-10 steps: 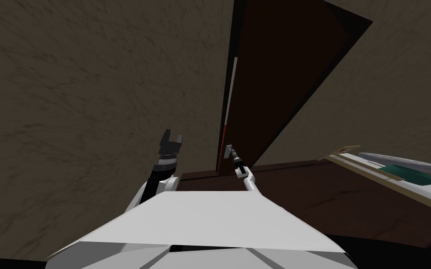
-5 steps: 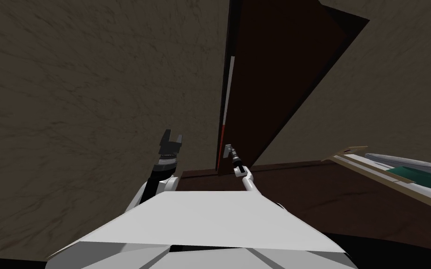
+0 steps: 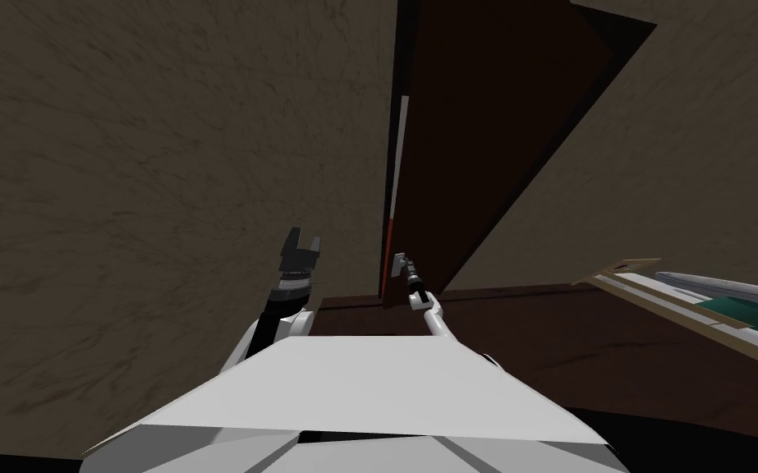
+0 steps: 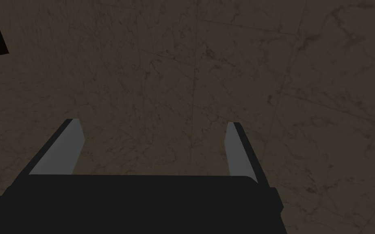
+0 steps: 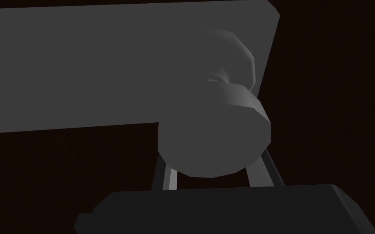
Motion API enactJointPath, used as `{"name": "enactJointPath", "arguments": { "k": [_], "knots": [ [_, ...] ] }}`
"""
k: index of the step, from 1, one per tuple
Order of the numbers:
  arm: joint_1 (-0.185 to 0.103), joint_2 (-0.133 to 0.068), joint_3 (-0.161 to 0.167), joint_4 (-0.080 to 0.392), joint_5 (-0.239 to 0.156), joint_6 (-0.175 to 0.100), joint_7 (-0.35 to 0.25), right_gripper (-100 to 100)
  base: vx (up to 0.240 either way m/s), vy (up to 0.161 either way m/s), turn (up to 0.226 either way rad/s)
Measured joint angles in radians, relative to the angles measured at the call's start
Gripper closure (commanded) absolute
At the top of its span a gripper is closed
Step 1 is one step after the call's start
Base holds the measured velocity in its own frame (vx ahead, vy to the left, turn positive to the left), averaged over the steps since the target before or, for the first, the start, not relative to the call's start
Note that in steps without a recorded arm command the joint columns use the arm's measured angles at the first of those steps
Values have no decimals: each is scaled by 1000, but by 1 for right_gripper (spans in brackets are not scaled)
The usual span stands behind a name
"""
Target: Pull the door open
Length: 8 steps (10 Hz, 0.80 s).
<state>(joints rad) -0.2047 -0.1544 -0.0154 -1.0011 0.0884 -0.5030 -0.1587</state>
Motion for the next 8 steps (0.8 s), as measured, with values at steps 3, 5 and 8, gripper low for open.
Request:
{"name": "enactJointPath", "arguments": {
  "k": [3,5,8],
  "knots": [
    [-8,5,13,11,-52,-1,-49,100,-38,-30,27],
    [17,10,24,-30,-76,21,-69,100,-28,-41,39],
    [-20,16,35,29,-128,1,-116,100,-34,-31,20]
  ]
}}
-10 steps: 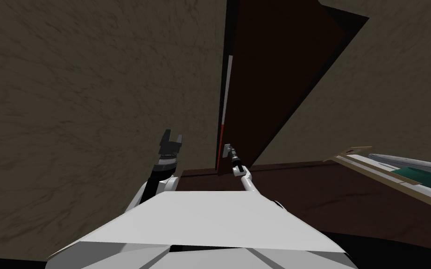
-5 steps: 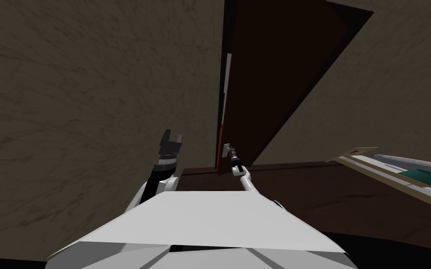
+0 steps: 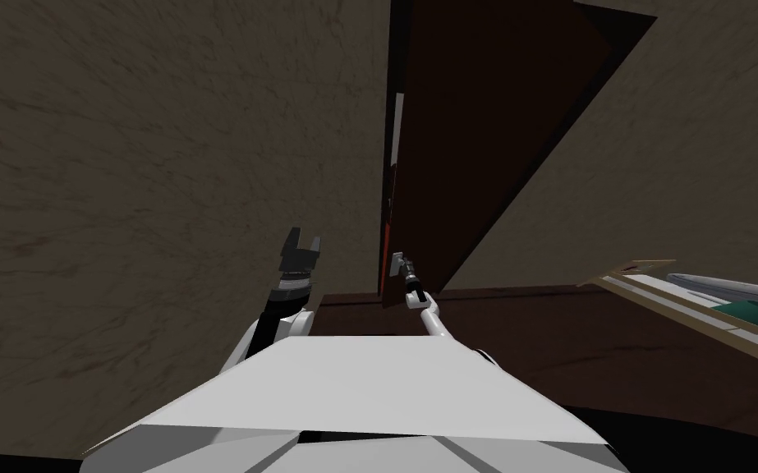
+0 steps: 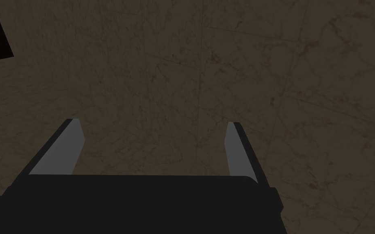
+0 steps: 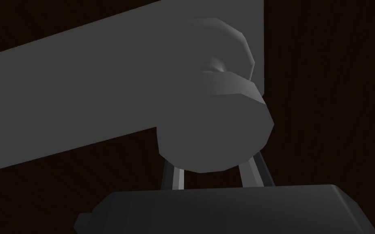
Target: Pull the door open
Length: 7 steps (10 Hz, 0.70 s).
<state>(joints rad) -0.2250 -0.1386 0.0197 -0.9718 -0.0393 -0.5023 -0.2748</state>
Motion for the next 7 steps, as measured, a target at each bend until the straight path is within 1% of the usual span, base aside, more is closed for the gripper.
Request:
{"name": "enactJointPath", "arguments": {
  "k": [1,2,3,4,5,6,7],
  "knots": [
    [-9,0,2,9,-5,2,-5,100,-10,-1,11],
    [-17,2,0,25,-6,-5,-5,100,0,0,0],
    [3,-1,3,-11,-6,10,-7,100,-35,-34,42],
    [6,0,9,-23,-26,22,-24,100,-27,-32,46],
    [1,4,11,-9,-38,12,-34,100,-10,-11,-4],
    [-10,2,14,17,-43,-5,-42,100,-14,4,-13],
    [-17,5,12,25,-44,-6,-42,100,0,0,0]
  ]
}}
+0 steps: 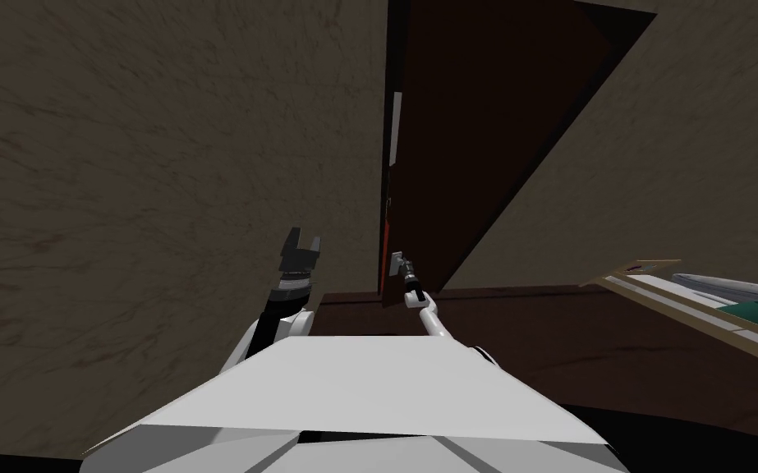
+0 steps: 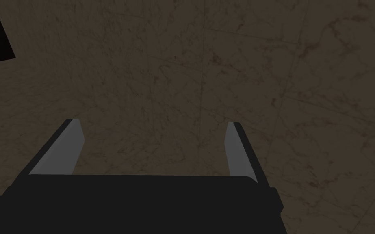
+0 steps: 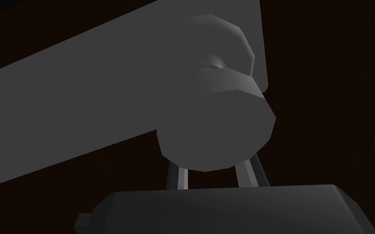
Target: Pull the door open
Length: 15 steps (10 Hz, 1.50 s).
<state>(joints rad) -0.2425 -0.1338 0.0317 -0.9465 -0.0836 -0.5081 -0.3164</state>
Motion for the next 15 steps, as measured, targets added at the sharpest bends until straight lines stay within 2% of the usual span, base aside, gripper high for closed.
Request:
{"name": "enactJointPath", "arguments": {
  "k": [1,2,3,4,5,6,7,9,12,15],
  "knots": [
    [12,0,0,-23,0,13,2,100,6,2,-4],
    [4,-6,3,-8,-1,9,-4,100,6,1,3],
    [9,-10,4,-16,-1,13,-8,100,6,2,10],
    [12,-9,4,-19,-1,14,-8,100,-7,1,0],
    [3,-9,3,-6,-2,10,-8,100,-2,-1,-24],
    [9,-3,2,-18,-1,14,-3,100,-21,-43,27],
    [13,-12,-2,-18,-10,18,-14,100,-50,-62,67],
    [11,-25,-4,-4,-30,19,-47,100,-58,-36,84],
    [22,-40,9,-22,-63,32,-106,100,-80,-47,99],
    [20,-64,26,-17,-106,36,-187,100,-91,-54,126]
  ]
}}
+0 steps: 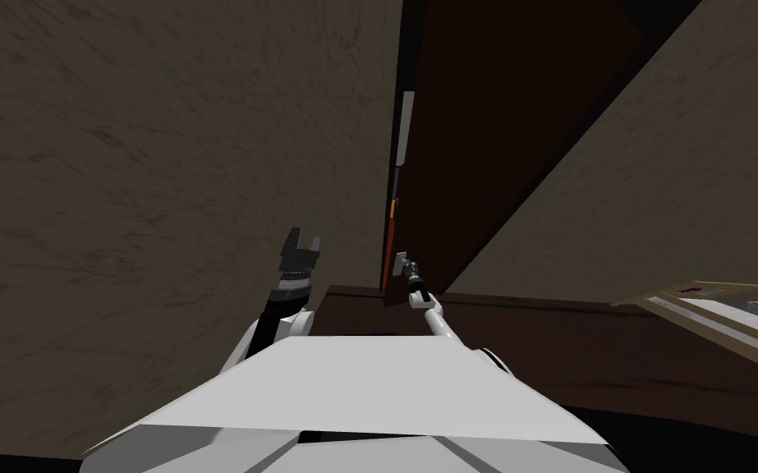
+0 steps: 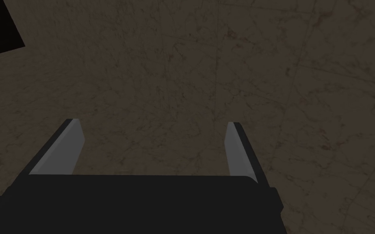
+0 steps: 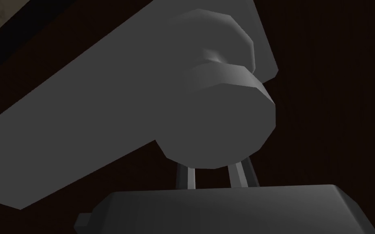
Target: Pull the door open
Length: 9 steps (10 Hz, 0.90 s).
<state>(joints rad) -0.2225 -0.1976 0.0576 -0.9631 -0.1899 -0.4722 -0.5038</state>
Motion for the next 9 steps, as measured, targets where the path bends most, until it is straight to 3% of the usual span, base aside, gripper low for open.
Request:
{"name": "enactJointPath", "arguments": {
  "k": [1,4,8,9],
  "knots": [
    [12,-6,5,-20,-16,10,-27,100,-97,-89,163],
    [-6,-28,29,14,-68,1,-121,100,-105,-69,143],
    [12,-45,47,-14,-125,22,-219,100,-72,-47,86],
    [4,-49,54,-2,-133,22,-240,-100,-86,-62,57]
  ]
}}
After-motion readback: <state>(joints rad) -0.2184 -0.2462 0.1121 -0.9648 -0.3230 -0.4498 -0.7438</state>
